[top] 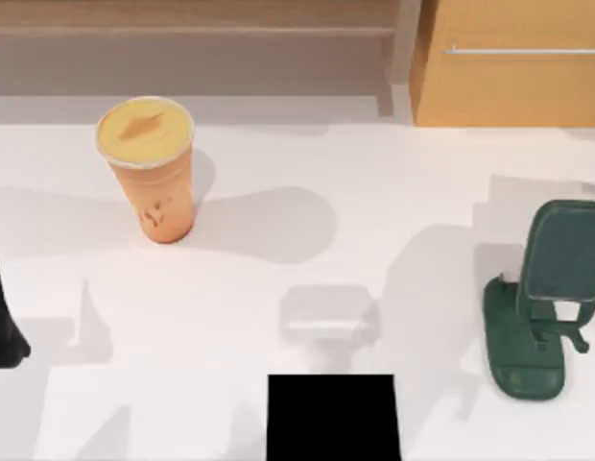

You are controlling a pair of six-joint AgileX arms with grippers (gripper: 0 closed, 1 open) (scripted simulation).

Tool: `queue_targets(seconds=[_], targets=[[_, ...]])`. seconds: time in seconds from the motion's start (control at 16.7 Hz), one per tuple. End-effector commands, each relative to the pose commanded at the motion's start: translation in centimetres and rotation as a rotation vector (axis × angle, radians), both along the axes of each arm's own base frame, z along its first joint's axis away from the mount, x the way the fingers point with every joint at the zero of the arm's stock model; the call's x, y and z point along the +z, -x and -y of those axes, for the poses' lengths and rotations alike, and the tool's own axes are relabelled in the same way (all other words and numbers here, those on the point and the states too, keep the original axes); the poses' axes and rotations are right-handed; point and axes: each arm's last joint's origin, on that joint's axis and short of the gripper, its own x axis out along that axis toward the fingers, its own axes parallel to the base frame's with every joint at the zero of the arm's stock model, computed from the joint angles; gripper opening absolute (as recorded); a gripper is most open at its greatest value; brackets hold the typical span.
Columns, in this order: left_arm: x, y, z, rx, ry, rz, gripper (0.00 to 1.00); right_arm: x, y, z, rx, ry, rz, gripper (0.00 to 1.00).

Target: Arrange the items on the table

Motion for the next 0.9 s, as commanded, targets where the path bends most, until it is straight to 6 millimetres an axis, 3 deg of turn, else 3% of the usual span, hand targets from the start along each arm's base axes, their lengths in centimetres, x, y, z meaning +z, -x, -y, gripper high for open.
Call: queue_targets(seconds=[0.36,0.72,0.9], targets=[[0.0,0.0,0.0,0.000,0.000,0.000,1.00,6.5,0.4,-0.1,-0.001,-0.001,-0.007,0.00],[0.0,0.0,0.0,0.000,0.000,0.000,1.00,6.7,0.3,-0.5,0.018,-0.003,0.000,0.00],[0.0,0.0,0.0,0.000,0.000,0.000,1.00,7.1,-0.5,-4.0,0.200,-0.016,0.059,0.00]])
